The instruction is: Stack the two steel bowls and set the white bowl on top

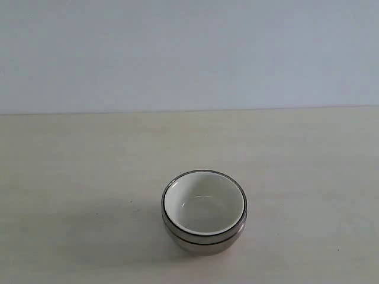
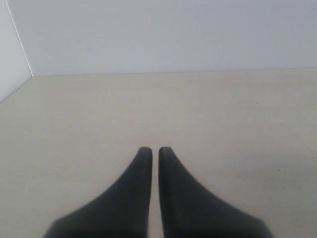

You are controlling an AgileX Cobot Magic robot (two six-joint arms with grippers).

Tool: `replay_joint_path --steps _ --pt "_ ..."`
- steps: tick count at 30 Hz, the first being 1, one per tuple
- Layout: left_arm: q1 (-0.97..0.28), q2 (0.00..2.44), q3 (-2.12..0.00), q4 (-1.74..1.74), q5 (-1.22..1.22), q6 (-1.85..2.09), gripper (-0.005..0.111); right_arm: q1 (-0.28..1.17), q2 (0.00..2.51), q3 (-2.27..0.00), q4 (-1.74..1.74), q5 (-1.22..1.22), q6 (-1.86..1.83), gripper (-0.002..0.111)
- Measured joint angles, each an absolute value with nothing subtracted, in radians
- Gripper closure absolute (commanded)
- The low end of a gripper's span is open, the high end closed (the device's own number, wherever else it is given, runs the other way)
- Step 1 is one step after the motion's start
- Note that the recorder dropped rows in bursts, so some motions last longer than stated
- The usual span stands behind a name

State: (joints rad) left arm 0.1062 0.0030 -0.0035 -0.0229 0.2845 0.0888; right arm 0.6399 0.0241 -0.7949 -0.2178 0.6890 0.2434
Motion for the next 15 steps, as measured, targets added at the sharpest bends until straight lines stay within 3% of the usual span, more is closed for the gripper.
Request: replay_joint_path --steps 10,15 --pt "0.106 0.003 -0.003 -0.023 0.285 0.089 0.103 0.636 0.004 -0.795 -0.218 0.689 0.243 0.108" --pt "0.106 0.003 -0.003 -0.023 0.285 0.089 0.103 0.530 0.002 -0.795 -0.222 0.689 0.239 0.108"
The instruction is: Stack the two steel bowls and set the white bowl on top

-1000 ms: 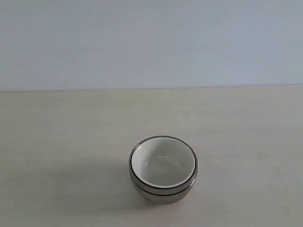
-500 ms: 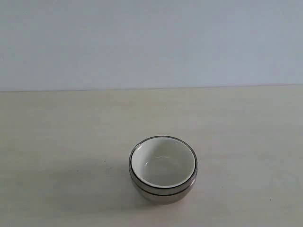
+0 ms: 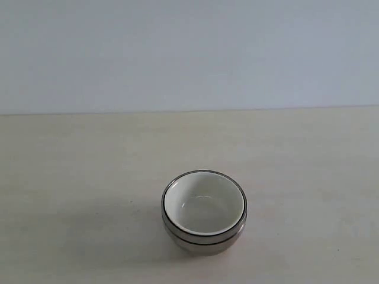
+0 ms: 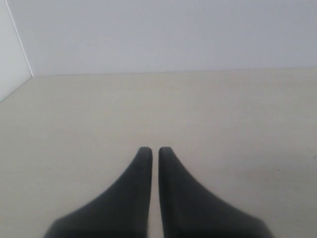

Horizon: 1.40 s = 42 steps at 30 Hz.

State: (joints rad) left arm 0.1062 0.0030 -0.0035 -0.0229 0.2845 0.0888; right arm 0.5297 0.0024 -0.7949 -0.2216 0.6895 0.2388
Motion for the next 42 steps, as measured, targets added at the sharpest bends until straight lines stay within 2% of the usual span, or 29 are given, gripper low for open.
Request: replay_joint_path --steps 3,9,11,19,26,30,42 --pt "0.106 0.003 -0.003 -0.023 0.285 0.089 0.103 0.454 0.002 -0.795 -0.231 0.679 0.232 0.108" --pt "0.106 0.003 -0.003 -0.023 0.285 0.089 0.103 0.356 0.002 -0.690 -0.236 0.401 0.171 0.108" --pt "0.106 0.003 -0.003 -0.023 0.285 0.089 0.103 0.308 0.004 -0.613 -0.236 0.268 0.159 0.108" --pt "0.106 0.003 -0.003 -0.023 0.285 0.089 0.103 0.176 0.006 -0.357 -0.239 0.045 0.157 0.108" --pt "0.106 0.003 -0.003 -0.023 0.285 0.089 0.103 0.151 0.006 -0.109 -0.239 -0.163 0.140 0.108" --pt "0.106 0.003 -0.003 -0.023 0.285 0.089 0.103 0.151 0.006 -0.008 -0.239 -0.185 0.133 0.108" --pt "0.106 0.003 -0.003 -0.023 0.285 0.089 0.103 0.151 0.006 -0.004 -0.233 -0.055 0.162 0.108"
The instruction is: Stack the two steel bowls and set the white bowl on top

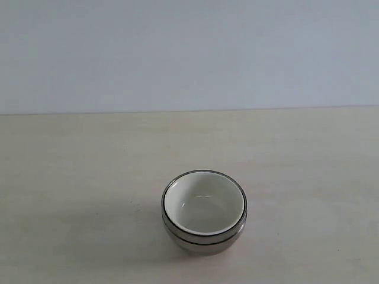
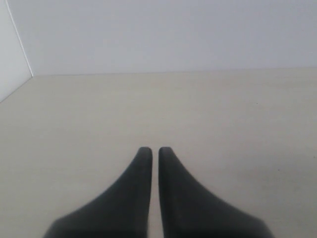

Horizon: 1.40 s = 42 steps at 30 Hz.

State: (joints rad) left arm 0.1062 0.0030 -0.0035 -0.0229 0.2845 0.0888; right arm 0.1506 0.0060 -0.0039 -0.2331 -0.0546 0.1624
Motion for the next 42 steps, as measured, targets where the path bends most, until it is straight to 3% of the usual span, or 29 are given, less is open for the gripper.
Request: replay_joint_path --steps 15,42 --pt "0.106 0.003 -0.003 -0.023 0.285 0.089 0.103 0.151 0.006 -0.004 0.038 0.253 -0.137 0.108" --pt "0.106 0.003 -0.003 -0.023 0.285 0.089 0.103 0.151 0.006 0.001 0.000 0.368 0.072 0.108"
